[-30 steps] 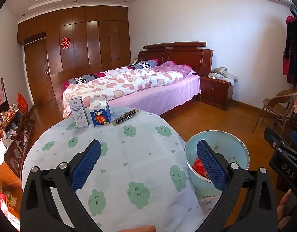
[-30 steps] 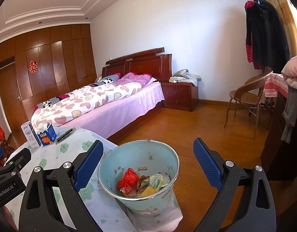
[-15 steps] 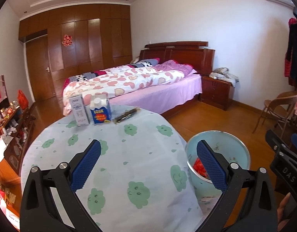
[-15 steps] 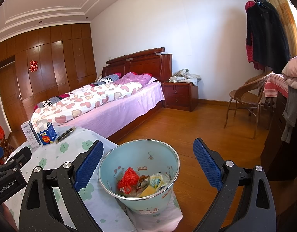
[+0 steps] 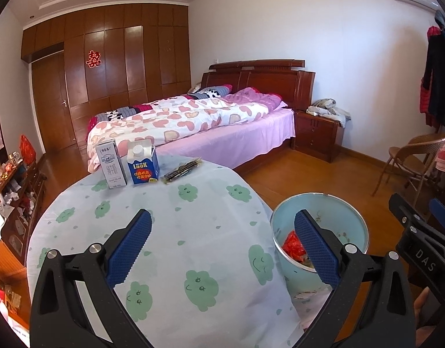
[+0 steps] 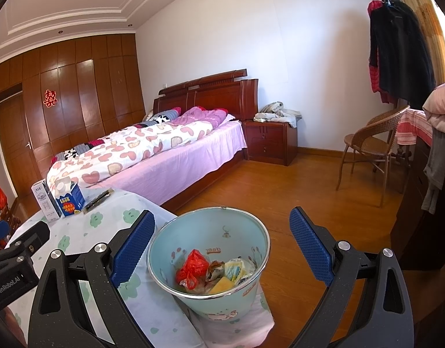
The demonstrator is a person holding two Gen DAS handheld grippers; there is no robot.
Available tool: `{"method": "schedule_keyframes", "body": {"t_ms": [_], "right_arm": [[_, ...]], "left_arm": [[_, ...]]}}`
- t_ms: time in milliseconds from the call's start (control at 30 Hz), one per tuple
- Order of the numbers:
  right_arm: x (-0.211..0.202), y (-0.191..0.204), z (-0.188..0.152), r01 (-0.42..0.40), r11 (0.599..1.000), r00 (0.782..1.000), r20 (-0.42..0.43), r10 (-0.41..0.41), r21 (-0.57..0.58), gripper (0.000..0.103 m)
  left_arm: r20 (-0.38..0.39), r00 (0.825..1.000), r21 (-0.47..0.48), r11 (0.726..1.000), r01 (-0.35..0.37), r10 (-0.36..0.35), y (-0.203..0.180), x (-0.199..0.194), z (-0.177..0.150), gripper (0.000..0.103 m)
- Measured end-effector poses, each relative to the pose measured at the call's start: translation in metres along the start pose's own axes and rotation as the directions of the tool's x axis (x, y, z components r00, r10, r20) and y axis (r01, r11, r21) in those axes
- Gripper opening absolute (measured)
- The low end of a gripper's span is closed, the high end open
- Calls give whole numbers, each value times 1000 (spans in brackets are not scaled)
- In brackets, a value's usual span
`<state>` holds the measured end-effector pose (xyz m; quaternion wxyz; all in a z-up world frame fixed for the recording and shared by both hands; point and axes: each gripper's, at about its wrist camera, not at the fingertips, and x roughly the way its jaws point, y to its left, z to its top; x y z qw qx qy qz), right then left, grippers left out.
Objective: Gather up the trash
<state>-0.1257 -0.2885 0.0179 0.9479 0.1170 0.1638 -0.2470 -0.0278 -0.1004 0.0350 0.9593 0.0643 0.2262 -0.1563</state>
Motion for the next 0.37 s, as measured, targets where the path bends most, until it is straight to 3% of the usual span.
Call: {"method": "schedule_keyframes", "body": {"t_ms": [367], "right_arm": [[3,3,-6,-5,1000,1000,-18,5,-8,92]], "left_arm": [[-18,999,-12,999,-38,38,7,5,1,97]]}}
